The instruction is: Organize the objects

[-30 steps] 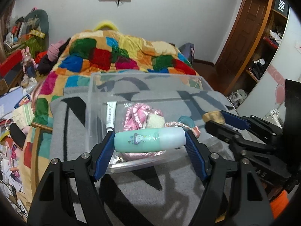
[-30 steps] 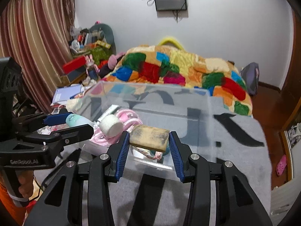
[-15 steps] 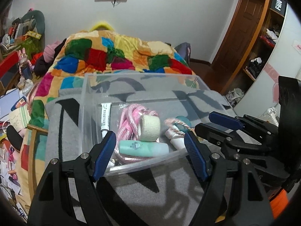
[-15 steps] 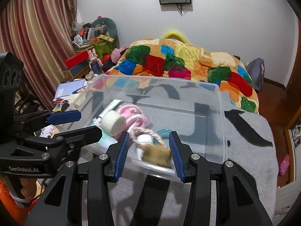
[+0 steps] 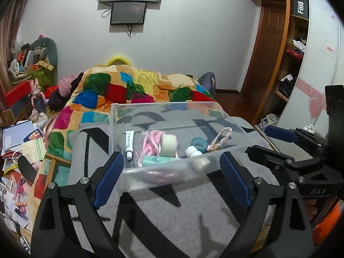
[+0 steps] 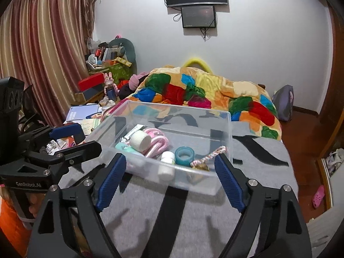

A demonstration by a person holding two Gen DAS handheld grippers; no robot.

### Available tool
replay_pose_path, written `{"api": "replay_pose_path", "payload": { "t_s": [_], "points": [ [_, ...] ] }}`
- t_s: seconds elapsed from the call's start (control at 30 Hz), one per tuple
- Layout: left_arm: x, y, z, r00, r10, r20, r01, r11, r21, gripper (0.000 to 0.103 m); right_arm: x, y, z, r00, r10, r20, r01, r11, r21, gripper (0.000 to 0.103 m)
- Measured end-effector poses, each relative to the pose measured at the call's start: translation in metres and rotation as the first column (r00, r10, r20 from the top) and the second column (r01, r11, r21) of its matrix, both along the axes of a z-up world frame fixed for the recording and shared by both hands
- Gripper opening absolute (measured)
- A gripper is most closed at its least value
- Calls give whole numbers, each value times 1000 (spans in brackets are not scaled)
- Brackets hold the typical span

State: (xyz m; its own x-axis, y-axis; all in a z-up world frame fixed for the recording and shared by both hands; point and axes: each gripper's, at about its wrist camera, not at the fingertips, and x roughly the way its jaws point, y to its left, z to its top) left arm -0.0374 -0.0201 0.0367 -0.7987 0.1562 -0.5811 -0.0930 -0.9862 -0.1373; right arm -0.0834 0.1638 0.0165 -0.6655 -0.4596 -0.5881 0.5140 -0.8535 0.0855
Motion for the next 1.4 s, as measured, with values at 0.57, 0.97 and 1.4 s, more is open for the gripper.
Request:
{"api": "replay_pose_path", "payload": {
  "t_s": [0.57,0.97,1.4],
  "points": [
    [17,16,-20,999,-5,34,5,1000,-10,93,16,6,-19,999,-10,44,10,1000,8,83],
    [16,16,-23,999,-4,38,4,1000,-6,93,16,6,-22,998,-8,57,7,1000,6,83],
    [16,16,-23,999,-4,38,4,1000,-6,93,17,6,-23,998,-8,57,8,1000,6,83]
  ]
}}
